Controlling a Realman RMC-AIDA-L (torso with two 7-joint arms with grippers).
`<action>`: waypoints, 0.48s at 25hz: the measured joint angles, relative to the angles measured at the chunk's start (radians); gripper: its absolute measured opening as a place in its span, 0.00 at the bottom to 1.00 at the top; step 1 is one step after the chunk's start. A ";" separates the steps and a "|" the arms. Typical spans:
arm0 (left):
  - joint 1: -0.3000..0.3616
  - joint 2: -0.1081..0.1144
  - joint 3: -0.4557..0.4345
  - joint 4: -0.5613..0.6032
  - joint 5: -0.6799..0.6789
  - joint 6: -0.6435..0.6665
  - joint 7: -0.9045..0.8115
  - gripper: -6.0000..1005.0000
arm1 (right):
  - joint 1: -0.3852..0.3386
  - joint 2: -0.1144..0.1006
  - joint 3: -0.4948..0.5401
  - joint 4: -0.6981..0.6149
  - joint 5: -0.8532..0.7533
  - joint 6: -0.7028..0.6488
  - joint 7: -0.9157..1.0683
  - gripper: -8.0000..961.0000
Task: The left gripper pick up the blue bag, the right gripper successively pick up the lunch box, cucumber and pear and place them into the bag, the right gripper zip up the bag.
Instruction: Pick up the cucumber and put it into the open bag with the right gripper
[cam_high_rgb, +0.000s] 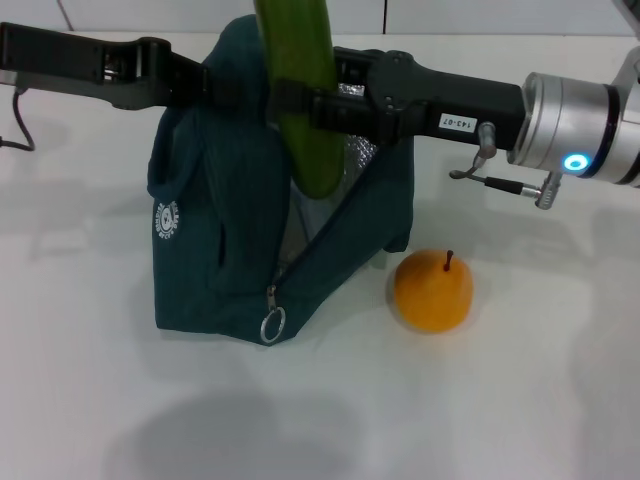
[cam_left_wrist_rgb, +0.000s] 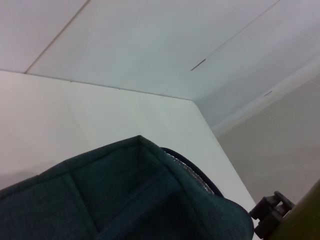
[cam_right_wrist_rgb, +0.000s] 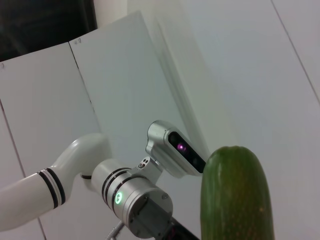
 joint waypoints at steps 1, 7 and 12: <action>0.000 0.000 0.000 0.000 0.000 0.000 0.000 0.05 | 0.000 0.000 0.000 0.000 0.000 0.000 0.000 0.62; 0.000 0.000 0.002 0.000 0.000 0.000 0.001 0.05 | 0.007 0.000 0.000 0.006 -0.004 0.004 -0.001 0.63; 0.000 0.000 0.001 0.000 0.000 0.000 0.002 0.05 | 0.016 0.000 -0.002 0.013 -0.016 -0.003 -0.014 0.63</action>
